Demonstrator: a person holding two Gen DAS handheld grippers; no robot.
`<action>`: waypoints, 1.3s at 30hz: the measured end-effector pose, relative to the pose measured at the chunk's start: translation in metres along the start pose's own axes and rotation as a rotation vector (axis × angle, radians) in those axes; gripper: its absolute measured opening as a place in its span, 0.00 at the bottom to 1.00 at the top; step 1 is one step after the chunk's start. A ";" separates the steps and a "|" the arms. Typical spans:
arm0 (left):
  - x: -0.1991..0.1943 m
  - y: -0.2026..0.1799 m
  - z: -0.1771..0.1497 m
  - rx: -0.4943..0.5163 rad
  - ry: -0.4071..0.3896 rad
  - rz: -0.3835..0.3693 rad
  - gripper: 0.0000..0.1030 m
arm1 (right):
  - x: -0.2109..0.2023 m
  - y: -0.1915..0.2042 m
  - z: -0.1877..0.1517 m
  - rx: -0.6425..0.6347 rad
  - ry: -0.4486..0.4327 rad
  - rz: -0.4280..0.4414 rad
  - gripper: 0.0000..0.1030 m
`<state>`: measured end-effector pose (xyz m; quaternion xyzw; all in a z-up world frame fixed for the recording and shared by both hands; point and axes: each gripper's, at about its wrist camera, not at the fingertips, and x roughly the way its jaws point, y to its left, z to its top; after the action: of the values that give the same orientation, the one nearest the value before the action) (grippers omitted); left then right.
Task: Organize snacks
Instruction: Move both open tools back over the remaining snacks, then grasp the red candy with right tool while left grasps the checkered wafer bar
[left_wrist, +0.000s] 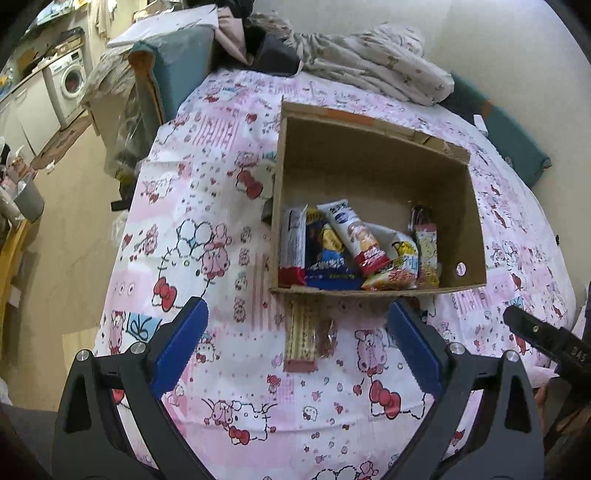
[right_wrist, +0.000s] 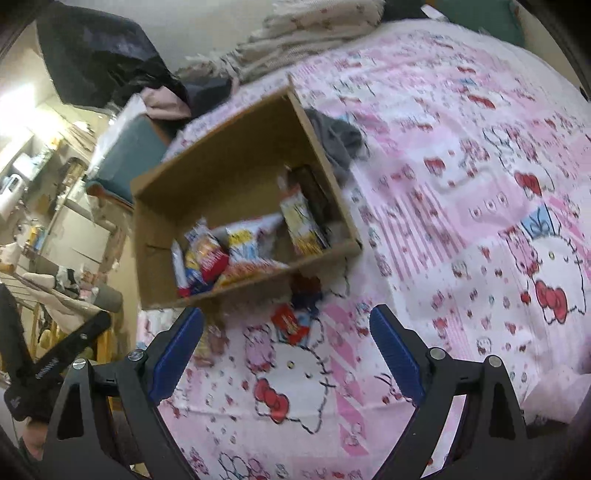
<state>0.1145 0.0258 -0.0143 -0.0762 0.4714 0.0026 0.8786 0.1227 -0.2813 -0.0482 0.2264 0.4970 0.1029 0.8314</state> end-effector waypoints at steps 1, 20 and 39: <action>0.001 0.001 -0.001 -0.004 0.006 0.003 0.94 | 0.005 -0.003 0.000 0.016 0.022 -0.015 0.91; 0.026 0.040 0.004 -0.188 0.081 0.065 0.94 | 0.094 -0.025 -0.001 0.150 0.274 -0.131 0.91; 0.038 0.045 0.004 -0.193 0.127 0.123 0.94 | 0.142 0.045 -0.031 -0.303 0.369 -0.227 0.18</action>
<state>0.1357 0.0686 -0.0499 -0.1314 0.5274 0.0968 0.8338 0.1669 -0.1769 -0.1503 0.0194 0.6414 0.1219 0.7572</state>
